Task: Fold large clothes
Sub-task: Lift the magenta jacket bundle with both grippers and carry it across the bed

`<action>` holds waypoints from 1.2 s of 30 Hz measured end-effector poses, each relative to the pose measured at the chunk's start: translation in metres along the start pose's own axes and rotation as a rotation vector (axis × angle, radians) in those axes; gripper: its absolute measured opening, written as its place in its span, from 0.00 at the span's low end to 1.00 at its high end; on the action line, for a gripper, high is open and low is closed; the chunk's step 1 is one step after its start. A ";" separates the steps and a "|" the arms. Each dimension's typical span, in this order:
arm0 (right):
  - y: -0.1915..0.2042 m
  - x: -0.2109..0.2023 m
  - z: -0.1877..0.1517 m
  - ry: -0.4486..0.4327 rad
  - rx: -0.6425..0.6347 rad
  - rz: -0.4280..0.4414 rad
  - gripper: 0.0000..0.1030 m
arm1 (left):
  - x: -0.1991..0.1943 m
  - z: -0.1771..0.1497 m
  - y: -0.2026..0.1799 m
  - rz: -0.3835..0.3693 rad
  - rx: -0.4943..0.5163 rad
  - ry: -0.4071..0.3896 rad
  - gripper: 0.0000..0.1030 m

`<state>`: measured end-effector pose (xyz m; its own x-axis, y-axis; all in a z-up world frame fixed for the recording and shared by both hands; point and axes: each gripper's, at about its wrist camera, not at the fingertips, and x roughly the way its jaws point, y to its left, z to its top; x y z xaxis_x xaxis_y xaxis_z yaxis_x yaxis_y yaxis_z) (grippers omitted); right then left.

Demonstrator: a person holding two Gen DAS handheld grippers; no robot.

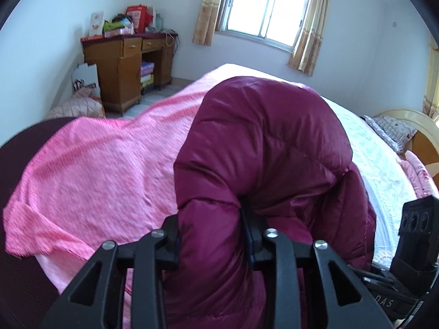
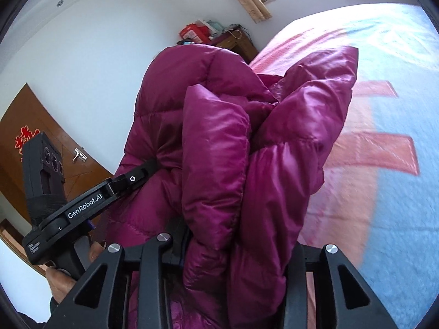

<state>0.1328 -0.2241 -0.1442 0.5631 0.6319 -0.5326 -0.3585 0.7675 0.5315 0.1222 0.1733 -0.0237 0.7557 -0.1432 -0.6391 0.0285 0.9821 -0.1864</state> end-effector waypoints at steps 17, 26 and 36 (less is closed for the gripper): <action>0.032 0.028 0.027 0.021 -0.096 0.060 0.35 | 0.007 0.037 0.062 0.063 -0.074 -0.038 0.33; 0.049 0.058 0.034 0.057 -0.174 0.080 0.35 | 0.019 0.045 0.095 0.120 -0.126 -0.032 0.33; 0.052 0.086 0.026 0.081 -0.272 0.000 0.35 | 0.059 0.060 0.109 0.194 -0.124 0.025 0.33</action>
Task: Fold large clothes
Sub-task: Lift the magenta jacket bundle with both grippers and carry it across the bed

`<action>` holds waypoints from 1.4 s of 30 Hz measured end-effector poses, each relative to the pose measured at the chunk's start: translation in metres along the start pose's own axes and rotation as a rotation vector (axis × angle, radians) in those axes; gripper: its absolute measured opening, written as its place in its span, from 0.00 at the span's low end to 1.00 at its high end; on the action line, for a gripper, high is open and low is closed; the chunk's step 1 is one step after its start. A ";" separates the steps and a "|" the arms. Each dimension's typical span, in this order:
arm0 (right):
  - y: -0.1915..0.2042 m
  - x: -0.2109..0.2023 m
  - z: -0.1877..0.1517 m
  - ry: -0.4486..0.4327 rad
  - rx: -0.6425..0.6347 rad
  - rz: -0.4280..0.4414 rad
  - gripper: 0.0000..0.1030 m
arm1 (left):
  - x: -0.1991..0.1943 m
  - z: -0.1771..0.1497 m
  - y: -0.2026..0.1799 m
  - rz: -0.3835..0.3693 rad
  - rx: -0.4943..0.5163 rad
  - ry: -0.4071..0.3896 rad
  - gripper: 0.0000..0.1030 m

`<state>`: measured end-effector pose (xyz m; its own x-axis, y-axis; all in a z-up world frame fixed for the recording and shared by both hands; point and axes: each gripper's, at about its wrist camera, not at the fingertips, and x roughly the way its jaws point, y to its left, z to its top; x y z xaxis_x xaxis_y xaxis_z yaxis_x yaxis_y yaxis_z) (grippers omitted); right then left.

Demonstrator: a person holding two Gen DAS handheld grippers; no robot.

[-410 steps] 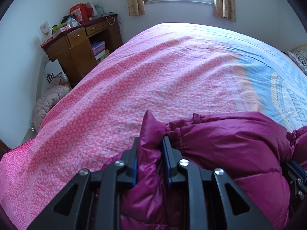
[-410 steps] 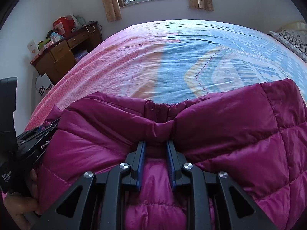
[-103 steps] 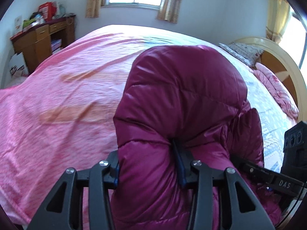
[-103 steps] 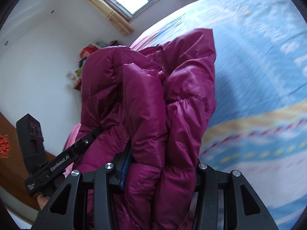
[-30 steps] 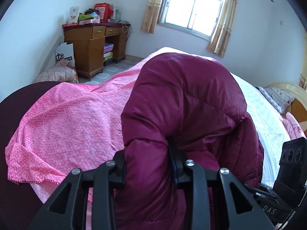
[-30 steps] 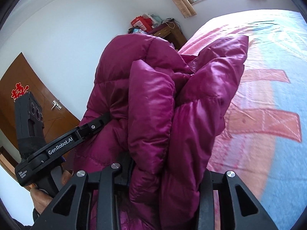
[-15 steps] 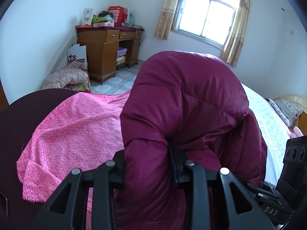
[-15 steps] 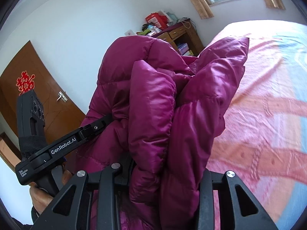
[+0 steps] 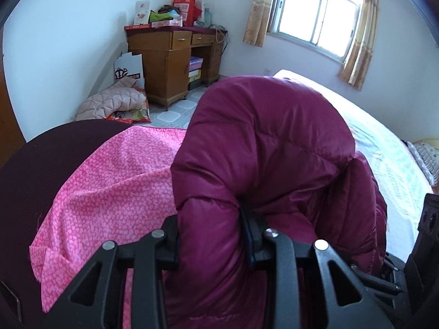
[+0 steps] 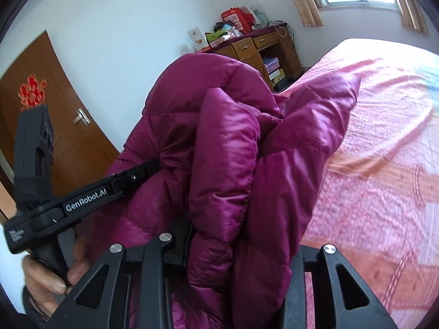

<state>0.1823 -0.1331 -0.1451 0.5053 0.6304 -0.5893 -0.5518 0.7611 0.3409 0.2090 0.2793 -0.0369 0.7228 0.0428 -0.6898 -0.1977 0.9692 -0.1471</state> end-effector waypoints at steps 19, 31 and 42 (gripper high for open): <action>-0.069 0.037 0.001 0.067 0.173 0.107 0.37 | 0.037 -0.003 -0.007 0.170 0.062 0.034 0.43; -0.080 0.016 -0.009 0.068 0.211 0.118 0.43 | 0.040 -0.012 -0.018 0.234 0.117 0.021 0.52; -0.052 -0.064 0.004 -0.112 0.043 -0.137 0.49 | 0.040 -0.020 -0.024 0.247 0.109 0.003 0.54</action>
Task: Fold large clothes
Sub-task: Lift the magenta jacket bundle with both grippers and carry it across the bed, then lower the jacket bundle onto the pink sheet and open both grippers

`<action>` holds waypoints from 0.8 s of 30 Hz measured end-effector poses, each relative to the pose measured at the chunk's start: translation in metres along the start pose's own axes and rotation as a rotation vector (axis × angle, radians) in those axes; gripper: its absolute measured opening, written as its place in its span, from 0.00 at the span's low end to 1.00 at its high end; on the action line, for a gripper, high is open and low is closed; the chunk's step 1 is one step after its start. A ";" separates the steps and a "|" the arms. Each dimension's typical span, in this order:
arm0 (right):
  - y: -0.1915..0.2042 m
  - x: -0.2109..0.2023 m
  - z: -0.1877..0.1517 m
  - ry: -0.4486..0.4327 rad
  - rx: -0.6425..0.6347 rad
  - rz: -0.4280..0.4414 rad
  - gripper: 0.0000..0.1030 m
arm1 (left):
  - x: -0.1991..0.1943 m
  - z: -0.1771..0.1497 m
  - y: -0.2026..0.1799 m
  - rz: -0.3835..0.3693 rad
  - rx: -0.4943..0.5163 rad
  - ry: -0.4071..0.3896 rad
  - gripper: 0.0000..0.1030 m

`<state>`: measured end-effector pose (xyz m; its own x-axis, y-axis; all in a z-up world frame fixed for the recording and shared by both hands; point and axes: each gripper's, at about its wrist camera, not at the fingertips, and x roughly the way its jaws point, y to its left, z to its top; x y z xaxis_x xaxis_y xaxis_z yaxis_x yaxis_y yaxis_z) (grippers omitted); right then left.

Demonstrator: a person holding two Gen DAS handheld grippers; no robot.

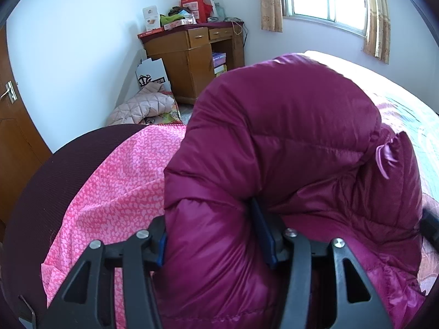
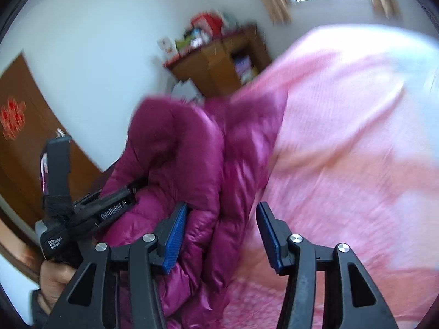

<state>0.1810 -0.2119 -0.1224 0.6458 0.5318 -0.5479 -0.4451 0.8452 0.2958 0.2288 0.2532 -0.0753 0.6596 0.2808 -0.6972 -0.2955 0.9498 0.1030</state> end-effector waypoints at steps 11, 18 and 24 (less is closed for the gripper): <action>0.005 0.087 0.038 0.159 -0.067 -0.102 0.37 | 0.001 -0.001 -0.014 0.029 0.021 0.000 0.54; -0.022 0.101 0.024 0.133 -0.051 -0.074 0.36 | 0.004 0.000 -0.010 -0.024 0.009 0.024 0.57; -0.044 0.085 0.016 0.133 0.020 -0.035 0.36 | 0.016 0.002 -0.001 -0.098 -0.045 0.072 0.71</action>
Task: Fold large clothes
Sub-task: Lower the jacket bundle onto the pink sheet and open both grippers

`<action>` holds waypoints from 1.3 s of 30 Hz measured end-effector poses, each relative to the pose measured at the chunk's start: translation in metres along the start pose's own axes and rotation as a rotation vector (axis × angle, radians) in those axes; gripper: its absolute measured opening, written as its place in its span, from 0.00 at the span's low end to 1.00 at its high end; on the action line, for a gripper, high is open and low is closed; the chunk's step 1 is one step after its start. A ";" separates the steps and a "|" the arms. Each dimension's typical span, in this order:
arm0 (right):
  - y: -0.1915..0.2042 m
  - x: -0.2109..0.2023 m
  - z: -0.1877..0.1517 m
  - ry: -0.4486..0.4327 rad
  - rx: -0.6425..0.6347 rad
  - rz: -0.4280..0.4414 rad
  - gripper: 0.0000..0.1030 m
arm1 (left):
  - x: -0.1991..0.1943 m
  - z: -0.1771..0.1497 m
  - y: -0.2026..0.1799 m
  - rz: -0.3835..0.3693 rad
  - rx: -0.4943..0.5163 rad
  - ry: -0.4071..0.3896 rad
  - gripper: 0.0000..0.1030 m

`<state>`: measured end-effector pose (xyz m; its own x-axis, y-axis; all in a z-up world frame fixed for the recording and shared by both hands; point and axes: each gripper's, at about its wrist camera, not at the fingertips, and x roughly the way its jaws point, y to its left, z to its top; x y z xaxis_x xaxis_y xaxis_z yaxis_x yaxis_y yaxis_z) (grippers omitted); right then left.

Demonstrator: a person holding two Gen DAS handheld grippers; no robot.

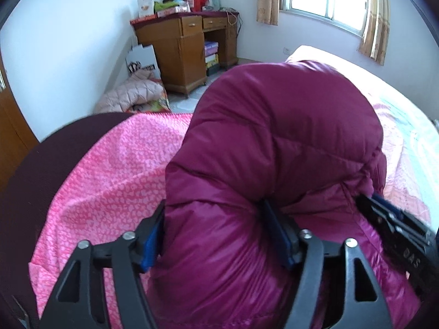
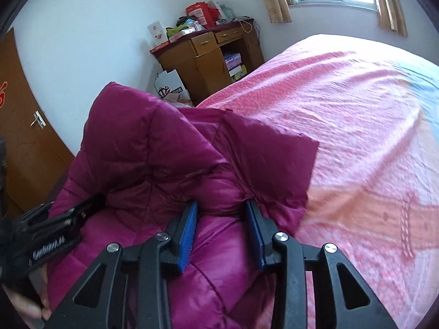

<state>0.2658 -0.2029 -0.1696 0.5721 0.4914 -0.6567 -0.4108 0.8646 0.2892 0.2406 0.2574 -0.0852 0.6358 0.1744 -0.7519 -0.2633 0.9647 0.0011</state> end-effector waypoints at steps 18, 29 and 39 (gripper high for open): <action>0.084 -0.102 -0.090 -0.089 -0.078 0.072 0.36 | -0.028 -0.012 -0.010 0.065 0.066 -0.076 0.73; 0.076 -0.069 -0.109 -0.066 -0.035 0.072 0.37 | -0.102 -0.056 -0.023 0.104 0.214 -0.166 0.81; 0.096 -0.113 -0.119 -0.093 -0.014 0.038 0.52 | -0.144 -0.093 -0.011 0.014 0.169 -0.182 0.87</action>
<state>0.0773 -0.1879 -0.1504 0.6193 0.5321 -0.5774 -0.4433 0.8439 0.3023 0.0842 0.2034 -0.0386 0.7571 0.2055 -0.6201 -0.1573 0.9787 0.1322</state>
